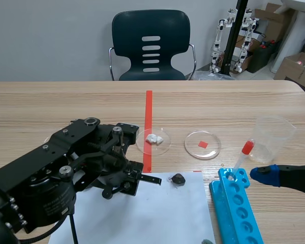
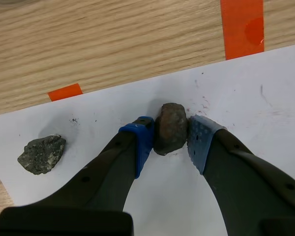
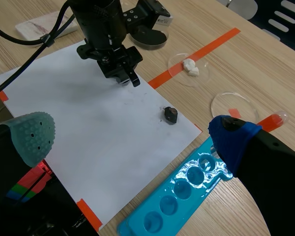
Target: Pick up the middle mineral with the left hand
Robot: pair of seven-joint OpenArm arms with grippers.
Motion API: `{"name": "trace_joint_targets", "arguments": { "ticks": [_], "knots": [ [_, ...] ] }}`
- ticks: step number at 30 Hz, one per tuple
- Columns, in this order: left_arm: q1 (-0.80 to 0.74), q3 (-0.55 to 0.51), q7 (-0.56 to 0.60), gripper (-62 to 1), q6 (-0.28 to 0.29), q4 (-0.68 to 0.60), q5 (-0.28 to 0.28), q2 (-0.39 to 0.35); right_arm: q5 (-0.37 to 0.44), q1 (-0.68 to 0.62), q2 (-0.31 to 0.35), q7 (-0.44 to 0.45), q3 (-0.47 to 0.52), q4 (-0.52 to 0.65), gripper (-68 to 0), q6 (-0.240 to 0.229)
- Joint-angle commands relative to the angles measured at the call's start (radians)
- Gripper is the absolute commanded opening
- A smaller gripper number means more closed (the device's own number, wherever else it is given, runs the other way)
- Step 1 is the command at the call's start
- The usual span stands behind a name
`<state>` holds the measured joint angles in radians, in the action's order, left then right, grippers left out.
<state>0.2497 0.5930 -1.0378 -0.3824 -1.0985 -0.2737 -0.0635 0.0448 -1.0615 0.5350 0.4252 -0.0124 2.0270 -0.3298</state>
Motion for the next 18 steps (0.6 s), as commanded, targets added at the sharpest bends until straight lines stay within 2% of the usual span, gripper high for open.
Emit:
{"name": "trace_joint_targets", "arguments": {
  "ticks": [1,4,9,18],
  "knots": [
    [-0.020,-0.004,0.100,-47.9,0.003,-0.028,-0.002,-0.004,0.010,0.003,0.005,0.018,0.007,0.008,0.4,0.000],
    [-0.063,-0.012,0.213,-47.9,0.003,-0.065,-0.002,-0.018,0.010,0.003,0.005,0.018,0.007,0.008,0.4,0.000],
    [-0.150,-0.027,0.330,-47.9,0.004,-0.176,-0.002,-0.060,0.010,0.003,0.005,0.018,0.007,0.008,0.4,0.000],
    [-0.359,-0.045,0.565,-47.9,0.004,-0.422,-0.002,-0.208,0.010,0.003,0.005,0.018,0.007,0.008,0.4,0.000]
  ]
}}
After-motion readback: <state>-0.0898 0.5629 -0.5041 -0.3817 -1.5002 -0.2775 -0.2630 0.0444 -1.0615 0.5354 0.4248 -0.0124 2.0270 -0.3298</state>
